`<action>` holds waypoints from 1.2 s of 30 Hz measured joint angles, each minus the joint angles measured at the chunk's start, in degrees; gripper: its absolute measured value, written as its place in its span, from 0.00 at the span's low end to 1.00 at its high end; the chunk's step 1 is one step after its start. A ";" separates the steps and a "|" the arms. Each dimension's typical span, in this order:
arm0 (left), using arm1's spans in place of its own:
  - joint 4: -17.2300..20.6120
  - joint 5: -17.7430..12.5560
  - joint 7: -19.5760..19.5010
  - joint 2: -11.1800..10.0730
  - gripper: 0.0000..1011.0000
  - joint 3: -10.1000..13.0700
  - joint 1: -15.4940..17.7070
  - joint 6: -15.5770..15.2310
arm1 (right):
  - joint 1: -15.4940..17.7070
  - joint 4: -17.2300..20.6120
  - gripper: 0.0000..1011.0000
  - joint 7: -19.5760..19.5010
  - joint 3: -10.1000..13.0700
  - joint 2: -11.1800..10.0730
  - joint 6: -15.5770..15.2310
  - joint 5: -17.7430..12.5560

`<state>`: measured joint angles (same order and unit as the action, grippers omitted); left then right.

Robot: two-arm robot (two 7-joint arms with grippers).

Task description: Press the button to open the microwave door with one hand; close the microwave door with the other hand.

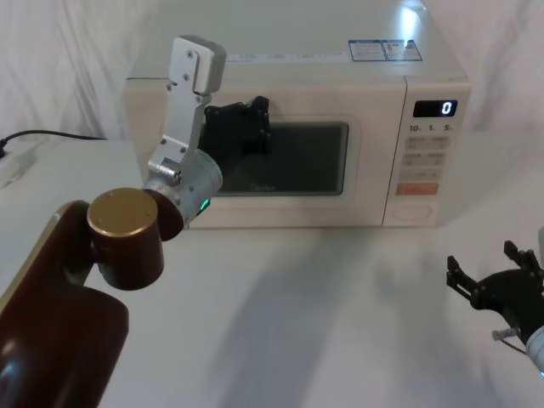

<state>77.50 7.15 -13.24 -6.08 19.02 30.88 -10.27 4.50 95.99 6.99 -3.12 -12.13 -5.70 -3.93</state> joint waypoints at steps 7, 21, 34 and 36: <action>-0.21 -0.16 0.05 0.25 0.00 -0.17 0.10 0.02 | 0.00 0.00 0.99 0.00 0.00 0.00 0.00 0.00; 4.92 0.58 0.20 0.04 0.00 -0.60 -2.64 -1.62 | 0.00 0.00 0.99 0.00 0.00 0.00 0.00 0.00; 13.40 0.47 1.32 -2.27 0.15 -1.46 -8.44 -2.45 | 0.00 0.00 0.99 0.00 0.00 0.00 0.00 0.00; 16.30 0.00 2.00 -3.34 0.22 -2.28 -10.87 -2.72 | 0.00 0.00 0.99 0.00 0.00 0.00 0.00 0.00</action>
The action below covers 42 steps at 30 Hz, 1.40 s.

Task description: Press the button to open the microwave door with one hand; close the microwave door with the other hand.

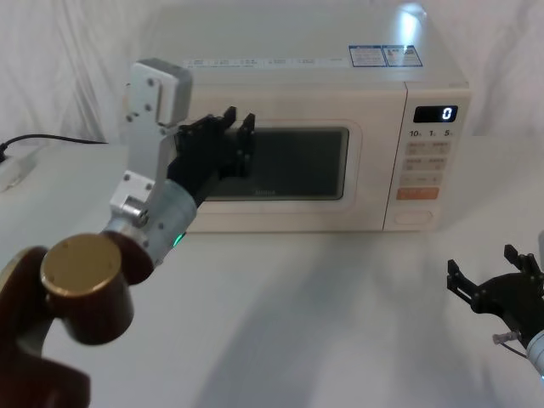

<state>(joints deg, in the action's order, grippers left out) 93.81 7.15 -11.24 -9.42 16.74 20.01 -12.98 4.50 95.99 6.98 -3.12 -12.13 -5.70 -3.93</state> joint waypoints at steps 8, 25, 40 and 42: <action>5.60 -0.86 1.81 -1.94 0.45 -2.87 -6.53 -0.11 | 0.00 0.00 0.99 0.00 0.00 0.00 0.00 0.00; 14.13 0.40 5.29 -1.82 0.97 -13.01 -22.85 3.58 | 0.00 0.00 0.99 0.00 0.00 0.00 0.00 0.00; 15.18 1.49 3.93 -2.83 0.99 -17.42 -28.59 5.13 | 0.00 0.00 0.99 0.00 0.00 0.00 0.00 0.00; 15.17 1.44 3.93 -2.84 0.99 -17.64 -29.00 5.31 | 0.00 0.00 0.99 0.00 0.00 0.00 0.00 0.00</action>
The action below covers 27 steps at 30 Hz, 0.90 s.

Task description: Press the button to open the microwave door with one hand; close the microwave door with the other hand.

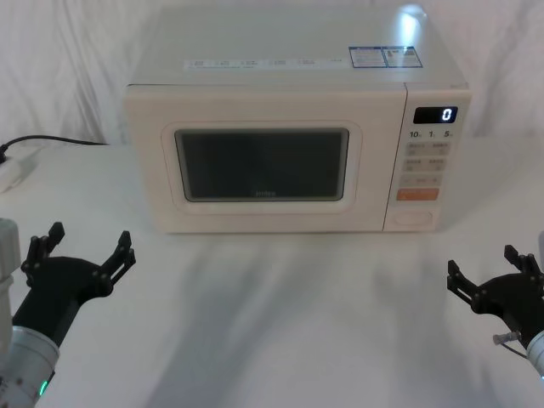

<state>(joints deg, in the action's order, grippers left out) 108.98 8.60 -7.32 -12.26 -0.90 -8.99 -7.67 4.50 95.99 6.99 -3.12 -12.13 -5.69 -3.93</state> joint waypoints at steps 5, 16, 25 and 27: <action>-0.10 -0.21 0.07 0.15 0.99 -0.66 -1.47 0.65 | 0.00 0.00 0.99 0.00 0.00 0.00 0.00 0.00; -0.30 -0.37 0.07 0.26 0.99 -0.85 -2.02 0.88 | 0.00 0.00 0.99 0.00 0.00 0.00 0.00 0.00; -0.32 -0.38 0.06 0.23 0.99 -0.81 -1.93 0.88 | 0.00 0.00 0.99 0.00 0.00 0.00 0.00 0.00; -0.32 -0.38 0.05 0.22 0.99 -0.80 -1.92 0.88 | 0.00 0.00 0.99 0.00 0.00 0.00 0.00 0.00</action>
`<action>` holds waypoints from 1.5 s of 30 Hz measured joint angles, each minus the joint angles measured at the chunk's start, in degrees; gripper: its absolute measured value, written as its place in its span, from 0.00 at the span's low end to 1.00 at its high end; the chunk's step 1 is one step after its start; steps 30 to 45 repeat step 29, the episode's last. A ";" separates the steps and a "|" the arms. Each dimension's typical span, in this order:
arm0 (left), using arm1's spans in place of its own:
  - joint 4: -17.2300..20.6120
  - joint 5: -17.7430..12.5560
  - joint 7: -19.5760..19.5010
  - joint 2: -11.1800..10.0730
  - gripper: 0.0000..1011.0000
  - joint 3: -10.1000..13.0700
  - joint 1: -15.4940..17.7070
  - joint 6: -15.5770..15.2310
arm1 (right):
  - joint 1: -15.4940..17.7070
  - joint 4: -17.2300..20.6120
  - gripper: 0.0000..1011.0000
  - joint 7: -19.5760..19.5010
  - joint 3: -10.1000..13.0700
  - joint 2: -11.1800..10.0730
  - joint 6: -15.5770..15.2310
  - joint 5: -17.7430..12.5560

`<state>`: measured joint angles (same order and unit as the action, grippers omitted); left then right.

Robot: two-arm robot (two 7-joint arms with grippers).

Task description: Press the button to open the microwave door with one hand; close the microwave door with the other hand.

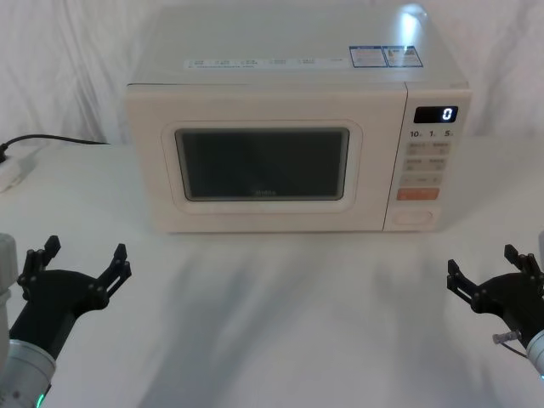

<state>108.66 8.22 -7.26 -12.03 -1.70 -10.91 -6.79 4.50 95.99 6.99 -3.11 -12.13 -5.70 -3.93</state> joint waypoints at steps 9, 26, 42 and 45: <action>0.00 0.00 0.00 -0.02 0.99 0.03 0.05 -0.03 | 0.00 0.00 0.99 0.00 0.00 0.00 0.00 0.00; 0.00 0.00 0.00 -0.02 0.99 0.04 0.08 -0.08 | 0.00 0.00 0.99 0.00 0.00 0.00 0.00 0.00; 0.00 0.00 0.00 -0.02 0.99 0.03 0.08 -0.08 | 0.00 0.00 0.99 0.00 0.00 0.00 0.00 0.00; 0.00 0.00 0.00 -0.02 0.99 0.03 0.08 -0.08 | 0.00 0.00 0.99 0.00 0.00 0.00 0.00 0.00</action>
